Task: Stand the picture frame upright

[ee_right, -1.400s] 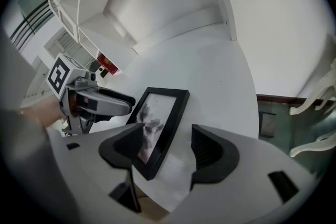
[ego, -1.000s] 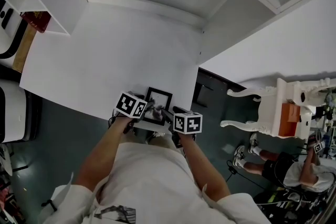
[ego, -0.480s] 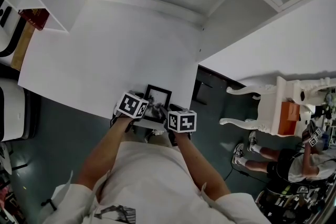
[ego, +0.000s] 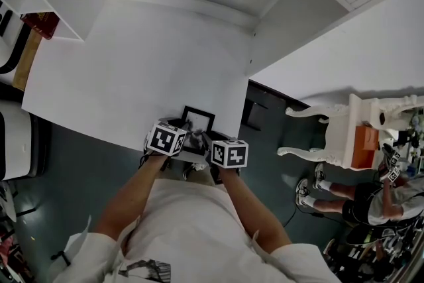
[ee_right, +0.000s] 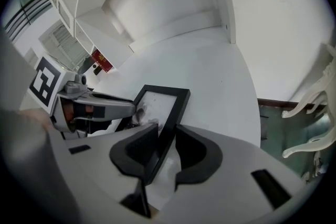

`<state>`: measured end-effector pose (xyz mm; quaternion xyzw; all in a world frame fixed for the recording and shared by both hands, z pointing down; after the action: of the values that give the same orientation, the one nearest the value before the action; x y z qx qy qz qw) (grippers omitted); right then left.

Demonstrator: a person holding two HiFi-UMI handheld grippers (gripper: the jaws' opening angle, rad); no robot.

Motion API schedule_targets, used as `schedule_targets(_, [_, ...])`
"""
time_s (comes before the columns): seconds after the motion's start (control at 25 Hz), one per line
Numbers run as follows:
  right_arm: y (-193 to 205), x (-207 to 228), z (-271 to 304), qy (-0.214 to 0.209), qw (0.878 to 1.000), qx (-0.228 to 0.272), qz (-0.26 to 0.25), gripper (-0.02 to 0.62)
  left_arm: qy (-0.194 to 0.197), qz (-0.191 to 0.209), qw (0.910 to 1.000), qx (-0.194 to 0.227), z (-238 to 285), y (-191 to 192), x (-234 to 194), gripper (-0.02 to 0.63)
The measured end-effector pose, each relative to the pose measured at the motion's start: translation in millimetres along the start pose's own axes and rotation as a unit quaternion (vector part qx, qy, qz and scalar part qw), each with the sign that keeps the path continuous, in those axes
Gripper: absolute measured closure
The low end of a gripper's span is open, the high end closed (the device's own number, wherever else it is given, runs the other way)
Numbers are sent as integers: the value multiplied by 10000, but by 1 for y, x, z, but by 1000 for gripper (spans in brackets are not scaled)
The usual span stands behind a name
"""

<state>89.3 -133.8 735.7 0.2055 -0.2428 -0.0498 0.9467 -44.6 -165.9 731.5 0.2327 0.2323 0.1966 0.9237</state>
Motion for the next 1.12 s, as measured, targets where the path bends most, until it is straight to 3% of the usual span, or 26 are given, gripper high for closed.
schedule_targets(0.16, [-5, -3, -4, -162, 9993, 324, 101, 491, -138, -56, 9986, 508, -8, -6, -2, 517])
schedule_targets(0.6, [-72, -19, -40, -284, 9889, 1348, -563, 494, -463, 488, 9825, 1735, -48, -71, 4, 518])
schedule_targets(0.84, [-132, -35, -81, -472, 9702, 2201, -898, 495, -703, 957, 9592, 2565, -92, -137, 18, 518])
schedule_targets(1.12, [-204, -64, -153, -611, 9290, 3316, -1526, 503, -909, 1315, 9212, 3547, -157, -212, 45, 518])
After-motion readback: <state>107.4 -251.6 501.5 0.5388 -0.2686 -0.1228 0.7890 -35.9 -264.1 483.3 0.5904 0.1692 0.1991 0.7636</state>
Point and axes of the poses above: the fingertips, and each gripper's own axes: z forward along the fingers, x to its right, y out of its underside, the point moved 5 cm from there along -z, backward along the fingers, and after that the axes turned 3 degrees about z, right-handed, at the moved point
